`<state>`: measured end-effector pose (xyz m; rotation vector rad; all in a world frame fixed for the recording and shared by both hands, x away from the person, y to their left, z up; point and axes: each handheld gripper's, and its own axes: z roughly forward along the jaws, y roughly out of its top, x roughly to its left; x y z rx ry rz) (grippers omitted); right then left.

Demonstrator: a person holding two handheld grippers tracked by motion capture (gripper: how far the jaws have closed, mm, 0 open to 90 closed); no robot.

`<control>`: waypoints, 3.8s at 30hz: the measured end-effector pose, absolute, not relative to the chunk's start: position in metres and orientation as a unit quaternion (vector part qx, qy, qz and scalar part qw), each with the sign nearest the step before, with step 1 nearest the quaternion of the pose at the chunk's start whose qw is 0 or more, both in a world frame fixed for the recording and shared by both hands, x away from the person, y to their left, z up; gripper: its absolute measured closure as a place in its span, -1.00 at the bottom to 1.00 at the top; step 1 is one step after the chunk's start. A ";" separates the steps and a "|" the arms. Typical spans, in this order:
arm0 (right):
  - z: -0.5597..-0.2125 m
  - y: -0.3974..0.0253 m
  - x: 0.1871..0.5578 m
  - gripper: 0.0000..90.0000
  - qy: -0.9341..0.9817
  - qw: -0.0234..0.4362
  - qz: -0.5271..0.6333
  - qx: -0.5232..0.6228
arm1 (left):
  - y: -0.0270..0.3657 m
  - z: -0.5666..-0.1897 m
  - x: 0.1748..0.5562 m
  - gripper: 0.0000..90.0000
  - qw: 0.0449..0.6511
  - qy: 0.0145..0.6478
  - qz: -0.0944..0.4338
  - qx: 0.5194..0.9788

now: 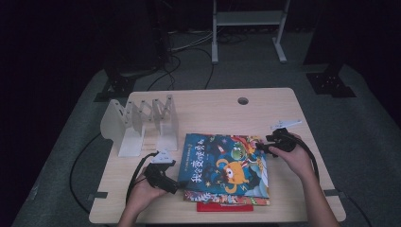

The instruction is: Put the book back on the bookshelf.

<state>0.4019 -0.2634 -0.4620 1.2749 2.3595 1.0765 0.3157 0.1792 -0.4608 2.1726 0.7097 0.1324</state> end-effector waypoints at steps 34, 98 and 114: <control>-0.463 -0.213 0.407 -0.27 0.831 0.091 0.383 0.393 | 0.208 -0.459 0.316 -1.00 0.414 0.328 0.067 0.846; -0.465 -0.212 0.336 -0.29 0.891 0.090 0.374 0.242 | 0.226 -0.421 0.288 -1.00 0.460 0.344 0.041 0.817; -0.465 -0.199 0.324 -0.31 0.897 0.083 0.374 0.222 | 0.214 -0.360 0.299 -0.95 0.457 0.302 0.066 0.834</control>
